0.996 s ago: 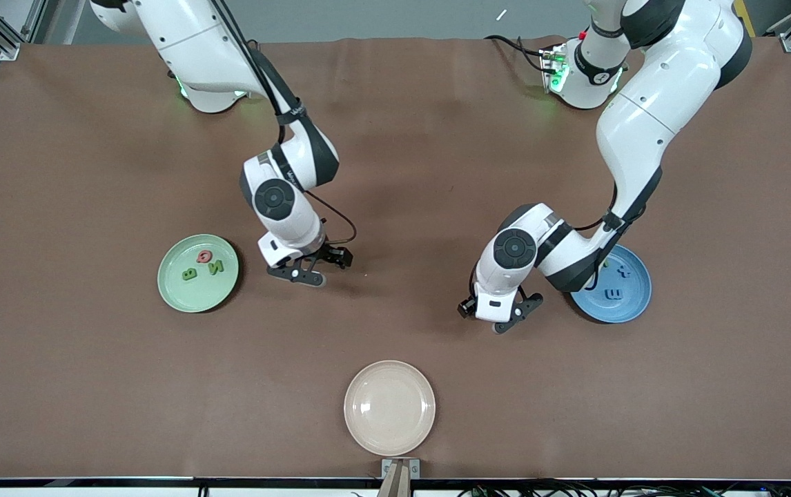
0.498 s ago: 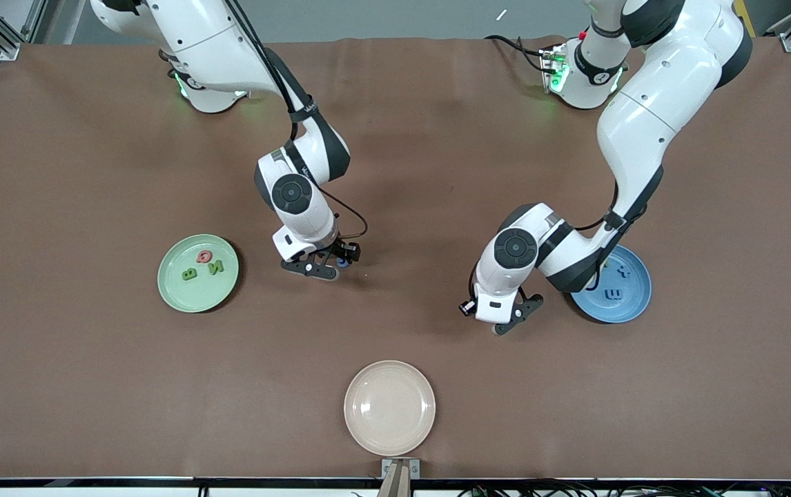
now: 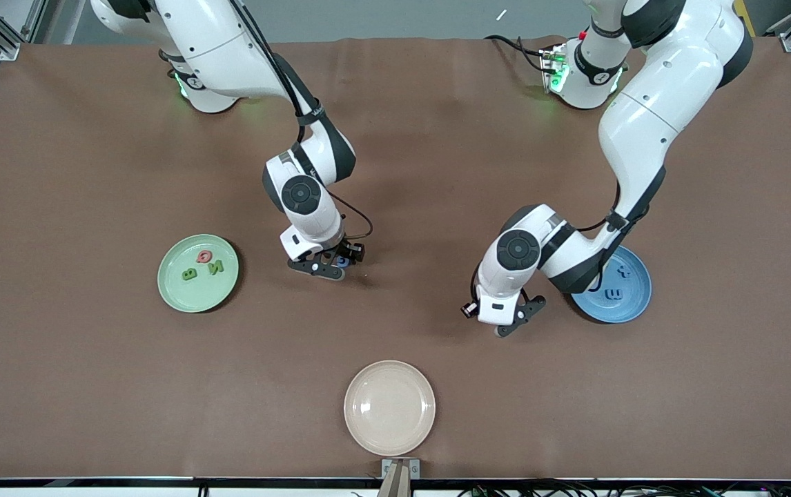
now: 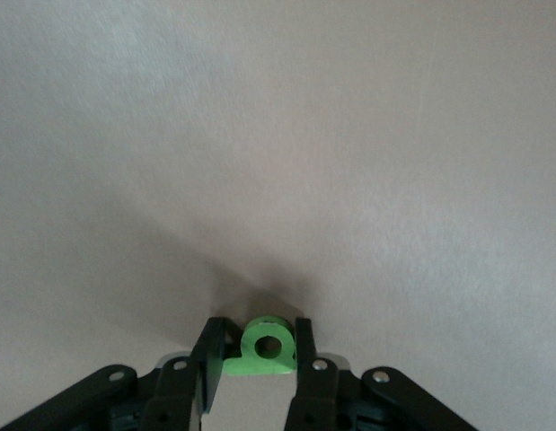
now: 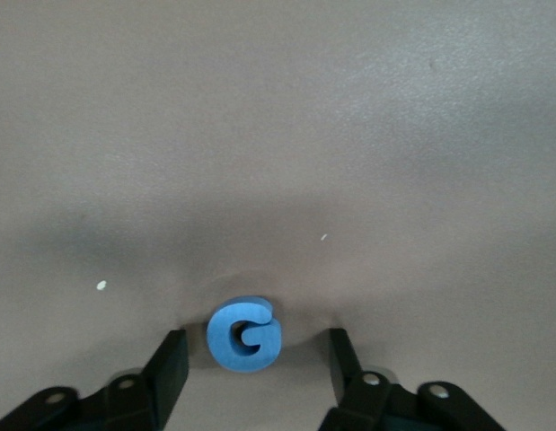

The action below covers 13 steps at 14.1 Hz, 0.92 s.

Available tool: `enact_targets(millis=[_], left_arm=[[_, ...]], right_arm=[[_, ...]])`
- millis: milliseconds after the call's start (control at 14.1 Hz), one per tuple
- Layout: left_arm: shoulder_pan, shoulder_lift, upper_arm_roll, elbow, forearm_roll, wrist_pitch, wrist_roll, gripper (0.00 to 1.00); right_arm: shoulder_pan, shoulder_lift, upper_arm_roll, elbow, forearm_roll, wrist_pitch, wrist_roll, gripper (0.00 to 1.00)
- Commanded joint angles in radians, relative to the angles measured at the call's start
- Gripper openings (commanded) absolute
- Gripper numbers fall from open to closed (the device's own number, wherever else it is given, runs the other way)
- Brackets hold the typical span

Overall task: Sort upper and lower case letters into plates
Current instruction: 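Drop the q into the blue plate while the right gripper drops G in green plate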

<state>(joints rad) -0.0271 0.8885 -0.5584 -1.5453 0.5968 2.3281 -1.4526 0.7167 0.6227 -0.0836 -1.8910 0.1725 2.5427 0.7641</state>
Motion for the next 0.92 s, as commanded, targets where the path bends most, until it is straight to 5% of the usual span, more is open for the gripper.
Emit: enact_targets(millis=[0, 498, 853], left_arm=[[0.038, -0.075, -0.006, -0.030, -0.002, -0.059, 0.056, 0.11], [0.465, -0.227, -0.274, -0.321, 0.011, -0.145, 0.401, 0.11], [0.604, -0.273, -0.281, -0.447, 0.084, -0.135, 0.602, 0.11]], right_arm=[[0.018, 0.011, -0.015, 0.013, -0.004, 0.004, 0.024, 0.57], [0.001, 0.011, -0.015, 0.027, -0.001, -0.004, 0.024, 0.03], [-0.106, -0.020, -0.019, 0.041, -0.004, -0.080, -0.107, 0.02]])
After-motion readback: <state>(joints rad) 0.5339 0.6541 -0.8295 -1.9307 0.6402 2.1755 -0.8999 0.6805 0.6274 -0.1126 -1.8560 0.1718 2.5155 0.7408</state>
